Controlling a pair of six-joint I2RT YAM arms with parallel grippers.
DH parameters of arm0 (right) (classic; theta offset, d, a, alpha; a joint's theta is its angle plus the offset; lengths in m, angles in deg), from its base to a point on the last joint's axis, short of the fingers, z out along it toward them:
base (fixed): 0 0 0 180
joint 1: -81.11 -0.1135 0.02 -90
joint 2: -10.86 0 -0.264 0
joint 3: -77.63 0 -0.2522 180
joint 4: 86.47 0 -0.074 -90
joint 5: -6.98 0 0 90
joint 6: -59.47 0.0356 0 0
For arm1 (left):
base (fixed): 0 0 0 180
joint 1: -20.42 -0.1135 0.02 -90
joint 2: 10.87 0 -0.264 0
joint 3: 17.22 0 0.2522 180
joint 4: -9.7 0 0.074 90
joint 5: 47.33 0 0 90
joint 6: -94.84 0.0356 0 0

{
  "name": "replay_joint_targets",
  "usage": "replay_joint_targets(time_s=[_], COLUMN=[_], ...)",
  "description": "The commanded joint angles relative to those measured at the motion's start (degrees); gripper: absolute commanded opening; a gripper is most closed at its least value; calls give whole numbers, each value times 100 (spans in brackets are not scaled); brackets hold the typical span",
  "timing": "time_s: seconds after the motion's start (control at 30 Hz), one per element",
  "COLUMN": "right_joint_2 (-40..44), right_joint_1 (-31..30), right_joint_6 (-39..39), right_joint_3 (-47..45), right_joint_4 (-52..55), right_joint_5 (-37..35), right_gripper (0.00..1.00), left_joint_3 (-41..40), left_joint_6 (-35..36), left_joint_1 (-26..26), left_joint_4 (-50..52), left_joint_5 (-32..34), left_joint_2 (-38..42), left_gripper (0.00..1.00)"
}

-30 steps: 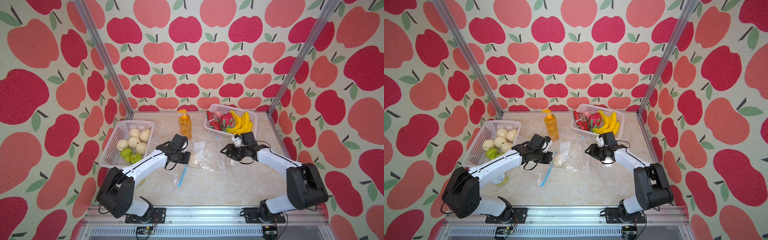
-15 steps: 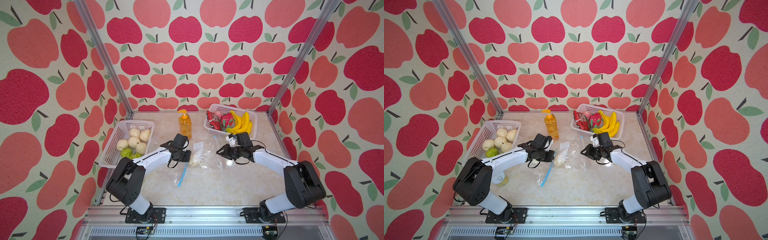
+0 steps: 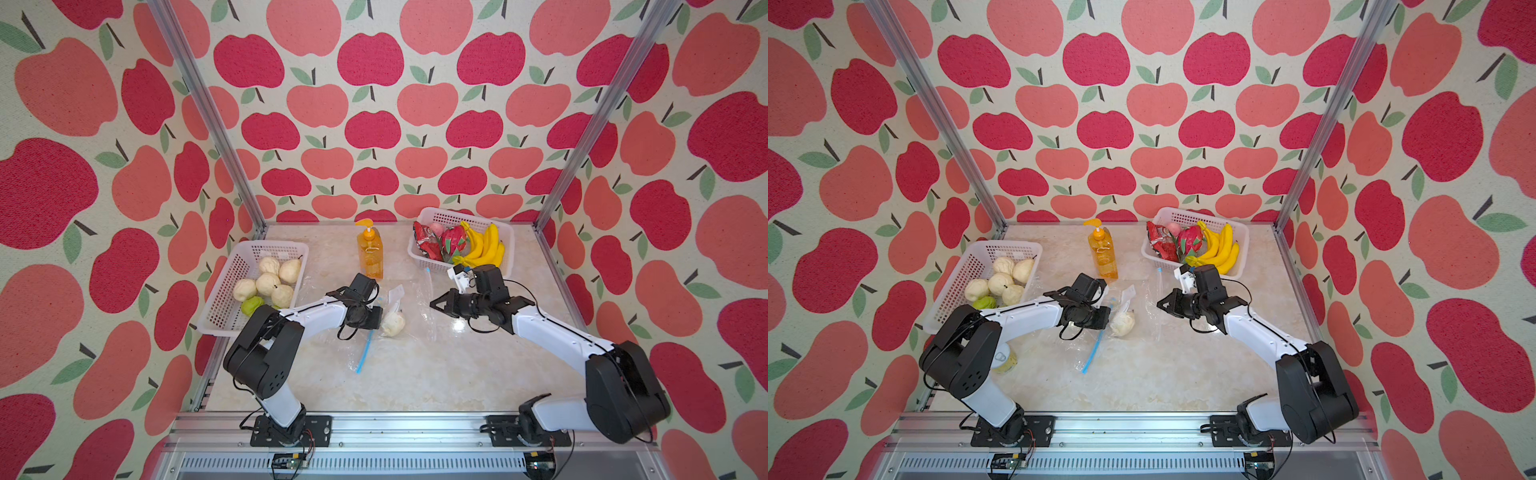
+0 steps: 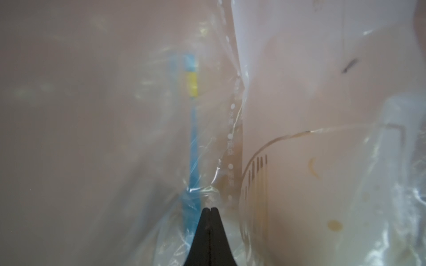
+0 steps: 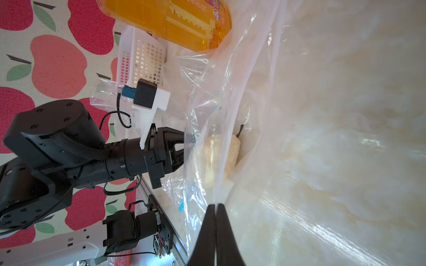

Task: Open the zip-top bag and take out the pear
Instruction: Pick up the pear from the zipper food storage bag.

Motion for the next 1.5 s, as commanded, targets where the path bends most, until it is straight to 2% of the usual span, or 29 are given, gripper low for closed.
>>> replay_joint_targets(time_s=[0.0, 0.37, 0.53, 0.63, 0.8, 0.97, 1.2, 1.47], right_joint_2=[311, 977, 921, 911, 920, 969, 947, 973], right_joint_1=[-62, -112, -225, -232, -264, -280, -317, -387], right_joint_6=[-122, -288, -243, -135, 5, 57, 133, 133], right_joint_3=[-201, -509, -572, -617, -670, -670, -696, -674], right_joint_4=[-103, 80, 4, -76, -190, -201, -228, -193], right_joint_5=[234, 511, 394, 238, 90, 9, -75, -122], right_gripper=[0, 0, 0, 0, 0, 0, 0, 0], left_joint_3=[24, 276, 408, 586, 727, 650, 463, 731], left_joint_6=[158, 444, 492, 506, 431, 276, 117, 147], left_joint_1=[25, 33, 78, 174, 362, 393, 421, 552], left_joint_4=[-103, 99, 231, 475, 864, 1079, 1024, 1013], left_joint_5=[130, 276, 2, -203, -145, -348, -146, -34], left_joint_2=[-158, -255, 118, 418, 1064, 1323, 993, 270], left_gripper=[0, 0, 0, 4, 11, 10, 5, 3])
